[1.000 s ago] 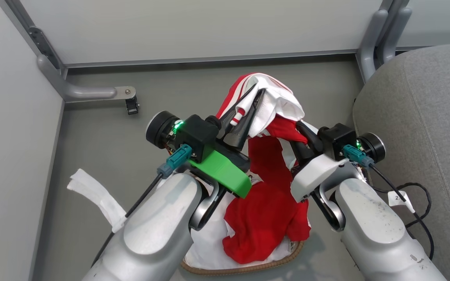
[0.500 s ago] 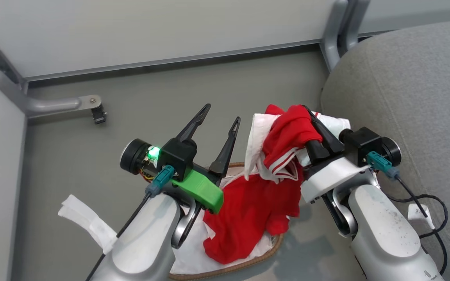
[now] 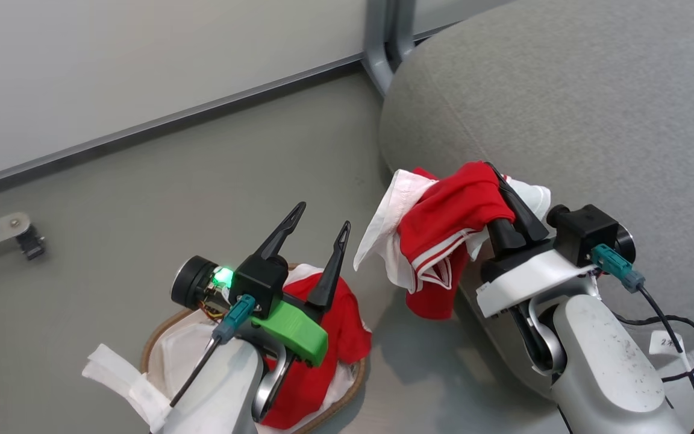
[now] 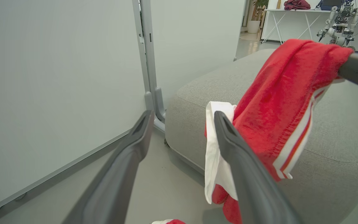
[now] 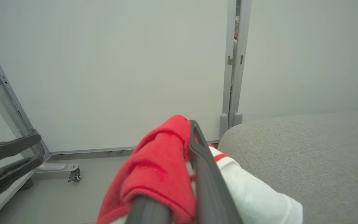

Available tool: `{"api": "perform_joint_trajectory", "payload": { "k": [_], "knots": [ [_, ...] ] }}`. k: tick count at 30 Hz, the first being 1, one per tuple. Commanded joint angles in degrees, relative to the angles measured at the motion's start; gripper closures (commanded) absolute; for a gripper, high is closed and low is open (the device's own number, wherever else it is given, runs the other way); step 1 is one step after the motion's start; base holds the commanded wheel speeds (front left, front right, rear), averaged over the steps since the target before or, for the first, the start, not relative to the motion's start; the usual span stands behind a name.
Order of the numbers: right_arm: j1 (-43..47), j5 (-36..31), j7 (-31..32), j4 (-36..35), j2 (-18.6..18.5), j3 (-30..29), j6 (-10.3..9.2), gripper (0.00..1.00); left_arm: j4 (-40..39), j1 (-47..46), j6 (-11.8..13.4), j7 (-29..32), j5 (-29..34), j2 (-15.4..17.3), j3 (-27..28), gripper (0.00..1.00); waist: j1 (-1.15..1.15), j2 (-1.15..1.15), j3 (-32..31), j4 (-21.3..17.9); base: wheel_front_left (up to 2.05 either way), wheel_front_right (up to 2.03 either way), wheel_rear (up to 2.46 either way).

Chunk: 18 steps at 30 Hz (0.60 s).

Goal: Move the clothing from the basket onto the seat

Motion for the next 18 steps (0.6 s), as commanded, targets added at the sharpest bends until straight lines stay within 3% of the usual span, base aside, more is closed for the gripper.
{"api": "perform_joint_trajectory", "payload": {
  "k": [1,5,11,18],
  "knots": [
    [1.0,0.2,-0.2,-0.5,-0.2,-0.4,-0.06,1.0,-0.3,1.1,-0.1,0.0,0.4,0.3,0.4,0.0,0.0,0.0,0.0,-7.9,0.0,0.0,0.0],
    [2.1,0.2,-0.2,-1.3,-0.1,-1.9,-0.06,1.0,-0.9,2.3,-0.4,0.0,0.8,0.1,0.4,0.0,0.0,0.0,0.4,-10.6,0.0,0.0,0.0],
    [3.5,-2.4,-0.2,-2.1,-0.5,-4.4,-0.06,1.0,-0.7,2.5,-0.5,0.0,0.5,-0.1,-1.4,0.0,0.0,0.0,1.4,-11.1,0.0,0.0,0.0],
    [-5.3,-4.9,-0.2,0.2,-6.4,-2.3,-0.07,1.0,-0.7,1.1,-0.5,0.0,0.3,1.8,-3.0,0.0,0.0,0.0,5.3,-11.2,0.0,0.0,0.0]
  ]
}}
